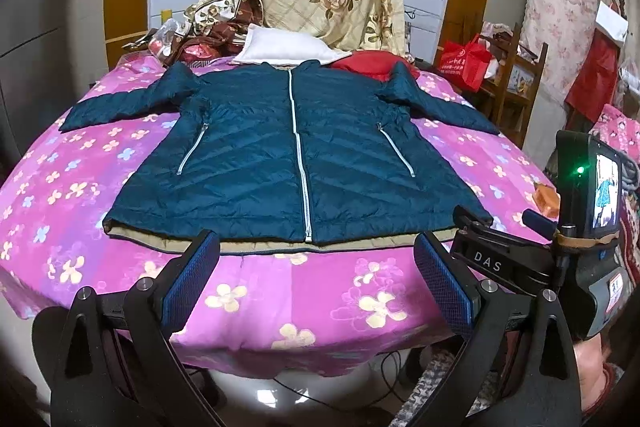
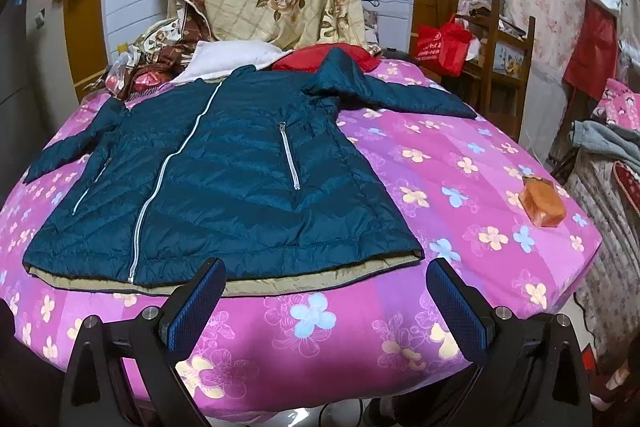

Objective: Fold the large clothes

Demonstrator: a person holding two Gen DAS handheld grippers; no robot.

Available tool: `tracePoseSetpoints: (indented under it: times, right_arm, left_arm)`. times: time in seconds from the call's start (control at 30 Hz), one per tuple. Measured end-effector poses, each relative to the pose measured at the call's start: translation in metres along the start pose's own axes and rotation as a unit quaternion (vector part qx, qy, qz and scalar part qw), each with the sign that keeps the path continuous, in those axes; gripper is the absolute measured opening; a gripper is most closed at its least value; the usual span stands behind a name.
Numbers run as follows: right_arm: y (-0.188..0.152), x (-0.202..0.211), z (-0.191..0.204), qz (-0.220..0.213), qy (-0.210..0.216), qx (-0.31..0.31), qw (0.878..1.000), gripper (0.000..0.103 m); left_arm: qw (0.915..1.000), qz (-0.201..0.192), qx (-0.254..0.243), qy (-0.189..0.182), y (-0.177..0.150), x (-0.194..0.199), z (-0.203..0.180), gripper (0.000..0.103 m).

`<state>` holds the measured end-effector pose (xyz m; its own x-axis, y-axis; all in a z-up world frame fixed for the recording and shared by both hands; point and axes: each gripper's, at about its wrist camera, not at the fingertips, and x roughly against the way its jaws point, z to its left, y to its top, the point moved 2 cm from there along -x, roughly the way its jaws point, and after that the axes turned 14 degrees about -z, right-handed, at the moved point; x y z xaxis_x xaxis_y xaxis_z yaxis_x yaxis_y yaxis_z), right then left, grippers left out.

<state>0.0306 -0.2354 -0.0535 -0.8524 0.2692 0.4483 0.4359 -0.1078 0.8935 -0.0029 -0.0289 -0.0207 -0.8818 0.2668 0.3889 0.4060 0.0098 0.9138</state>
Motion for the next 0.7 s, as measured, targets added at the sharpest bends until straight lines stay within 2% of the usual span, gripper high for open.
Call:
tracePoseSetpoints:
  times: [0.23, 0.7]
  right_arm:
    - [-0.001, 0.001, 0.001, -0.002, 0.000, 0.001, 1.000, 0.100]
    - [-0.005, 0.001, 0.009, -0.008, 0.005, 0.020, 1.000, 0.100]
  left_arm:
    - [0.9999, -0.005, 0.007, -0.009, -0.001, 0.000, 0.001, 0.098]
    - [0.9996, 0.001, 0.009, 0.025, 0.004, -0.001, 0.017, 0.098]
